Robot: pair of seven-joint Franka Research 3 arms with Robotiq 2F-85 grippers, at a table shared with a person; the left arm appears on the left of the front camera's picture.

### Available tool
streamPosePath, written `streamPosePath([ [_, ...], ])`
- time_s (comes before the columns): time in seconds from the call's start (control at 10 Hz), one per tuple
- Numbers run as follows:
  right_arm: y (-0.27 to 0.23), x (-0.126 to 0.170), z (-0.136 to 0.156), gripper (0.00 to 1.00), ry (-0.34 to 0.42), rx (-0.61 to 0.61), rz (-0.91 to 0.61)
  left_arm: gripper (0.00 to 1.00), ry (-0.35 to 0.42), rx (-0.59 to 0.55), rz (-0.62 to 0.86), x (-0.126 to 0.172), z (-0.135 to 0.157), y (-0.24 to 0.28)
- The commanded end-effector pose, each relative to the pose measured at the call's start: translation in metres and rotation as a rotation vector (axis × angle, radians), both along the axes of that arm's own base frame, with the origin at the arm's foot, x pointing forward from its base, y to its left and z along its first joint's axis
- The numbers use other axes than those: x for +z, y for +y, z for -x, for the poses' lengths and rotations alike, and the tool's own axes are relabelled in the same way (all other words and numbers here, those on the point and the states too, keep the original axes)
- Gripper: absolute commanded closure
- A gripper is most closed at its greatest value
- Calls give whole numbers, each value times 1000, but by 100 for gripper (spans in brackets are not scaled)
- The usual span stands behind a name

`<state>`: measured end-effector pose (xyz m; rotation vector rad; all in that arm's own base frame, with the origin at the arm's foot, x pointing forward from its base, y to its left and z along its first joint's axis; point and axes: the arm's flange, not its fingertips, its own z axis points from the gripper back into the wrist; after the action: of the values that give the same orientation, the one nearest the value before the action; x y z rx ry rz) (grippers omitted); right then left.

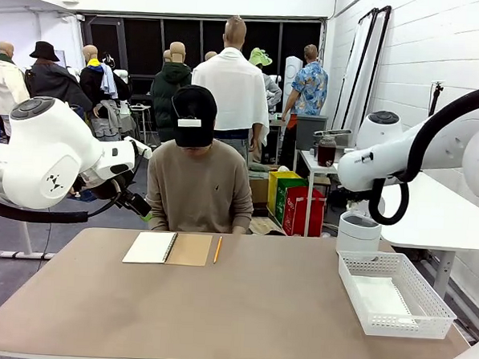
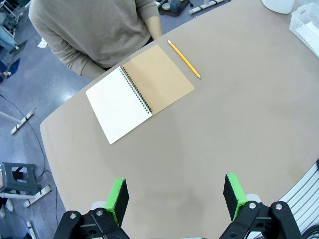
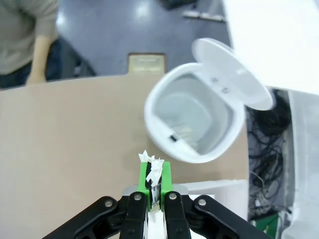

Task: Sort the paper based on its condition.
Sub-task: If a person hands you a paper, place it in the Organizing basket , and if it's crumpled, put it in the Trash can.

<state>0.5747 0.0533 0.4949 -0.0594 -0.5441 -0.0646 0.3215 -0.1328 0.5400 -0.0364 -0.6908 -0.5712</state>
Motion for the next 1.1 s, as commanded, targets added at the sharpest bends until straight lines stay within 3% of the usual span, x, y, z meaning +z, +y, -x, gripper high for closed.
streamPosePath([
  [0.0, 4, -10, -16, 100, -7, -134, 30, 0, 2, 1, 3, -1, 0, 1],
  [1.0, -37, -45, -72, 100, -29, -227, 12, 0, 2, 1, 3, -1, 0, 1],
])
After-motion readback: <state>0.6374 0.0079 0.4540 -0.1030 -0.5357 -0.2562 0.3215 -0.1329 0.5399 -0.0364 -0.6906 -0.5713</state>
